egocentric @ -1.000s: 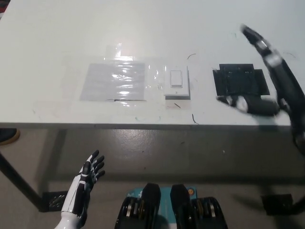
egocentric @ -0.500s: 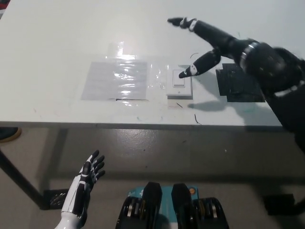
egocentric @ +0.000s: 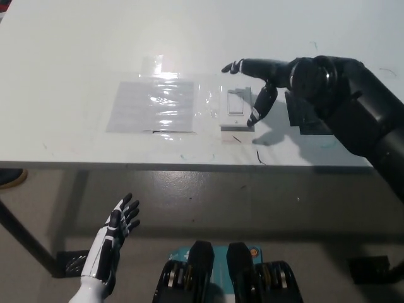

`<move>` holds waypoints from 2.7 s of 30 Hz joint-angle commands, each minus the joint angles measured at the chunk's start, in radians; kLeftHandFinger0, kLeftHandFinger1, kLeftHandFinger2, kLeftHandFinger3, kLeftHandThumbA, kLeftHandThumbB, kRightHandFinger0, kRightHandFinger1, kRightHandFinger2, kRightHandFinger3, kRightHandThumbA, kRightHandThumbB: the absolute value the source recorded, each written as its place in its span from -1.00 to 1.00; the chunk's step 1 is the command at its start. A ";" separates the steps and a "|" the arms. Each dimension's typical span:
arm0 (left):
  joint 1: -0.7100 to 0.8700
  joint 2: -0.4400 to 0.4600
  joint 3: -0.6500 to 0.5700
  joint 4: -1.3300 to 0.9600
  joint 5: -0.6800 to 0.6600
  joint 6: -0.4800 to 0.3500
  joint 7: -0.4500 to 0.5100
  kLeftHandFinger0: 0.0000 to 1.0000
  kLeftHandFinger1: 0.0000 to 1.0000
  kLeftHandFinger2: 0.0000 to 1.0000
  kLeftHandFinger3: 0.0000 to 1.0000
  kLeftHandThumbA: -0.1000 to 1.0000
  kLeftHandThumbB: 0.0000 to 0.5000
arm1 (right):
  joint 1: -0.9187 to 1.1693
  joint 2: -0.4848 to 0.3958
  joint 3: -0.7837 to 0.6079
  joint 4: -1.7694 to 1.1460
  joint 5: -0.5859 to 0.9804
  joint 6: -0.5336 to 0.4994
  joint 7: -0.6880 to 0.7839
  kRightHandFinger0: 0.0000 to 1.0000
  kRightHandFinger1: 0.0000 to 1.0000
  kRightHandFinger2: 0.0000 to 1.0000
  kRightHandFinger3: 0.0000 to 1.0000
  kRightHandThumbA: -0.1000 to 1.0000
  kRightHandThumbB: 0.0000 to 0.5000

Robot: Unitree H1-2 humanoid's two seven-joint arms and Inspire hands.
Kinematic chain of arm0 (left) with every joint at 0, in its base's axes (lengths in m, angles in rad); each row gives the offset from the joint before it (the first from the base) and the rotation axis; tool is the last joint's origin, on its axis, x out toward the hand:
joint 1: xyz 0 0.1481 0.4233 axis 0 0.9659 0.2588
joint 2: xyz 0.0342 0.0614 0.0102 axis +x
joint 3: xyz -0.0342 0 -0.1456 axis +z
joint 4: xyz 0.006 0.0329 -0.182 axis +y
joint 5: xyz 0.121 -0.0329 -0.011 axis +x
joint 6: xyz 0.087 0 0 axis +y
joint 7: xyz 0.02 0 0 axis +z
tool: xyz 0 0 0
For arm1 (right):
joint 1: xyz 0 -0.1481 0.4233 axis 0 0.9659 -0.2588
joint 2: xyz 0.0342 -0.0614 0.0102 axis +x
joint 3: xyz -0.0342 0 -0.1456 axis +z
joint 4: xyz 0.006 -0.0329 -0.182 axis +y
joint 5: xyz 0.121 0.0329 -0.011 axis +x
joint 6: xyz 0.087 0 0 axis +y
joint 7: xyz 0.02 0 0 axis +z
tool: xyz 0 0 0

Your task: A white switch is kept at the centre of the table close to the robot and the robot uses its right hand to press it to turn it on

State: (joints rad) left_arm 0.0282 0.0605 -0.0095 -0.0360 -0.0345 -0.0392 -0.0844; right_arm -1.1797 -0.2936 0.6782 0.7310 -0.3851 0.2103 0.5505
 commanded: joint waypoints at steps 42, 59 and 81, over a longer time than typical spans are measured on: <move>-0.018 0.003 -0.001 -0.035 -0.014 -0.025 -0.013 1.00 1.00 1.00 1.00 1.00 -0.74 | 0.057 0.015 0.035 -0.038 -0.181 -0.010 0.142 1.00 1.00 1.00 1.00 1.00 0.18; -0.011 0.000 -0.002 -0.031 -0.012 -0.036 -0.010 1.00 1.00 1.00 1.00 1.00 -0.84 | 0.110 -0.059 -0.315 -0.419 0.092 -0.024 0.185 1.00 1.00 1.00 1.00 1.00 0.20; -0.038 0.007 0.024 -0.012 -0.032 -0.023 -0.010 1.00 1.00 1.00 1.00 1.00 -0.79 | 1.038 0.172 -0.851 -1.181 0.487 -0.186 -0.108 1.00 1.00 1.00 1.00 1.00 -0.23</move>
State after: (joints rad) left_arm 0.0233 0.0597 0.0046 -0.0311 -0.0445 -0.0382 -0.0894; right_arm -0.3179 -0.2358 -0.0309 -0.2868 -0.1841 0.1666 0.6188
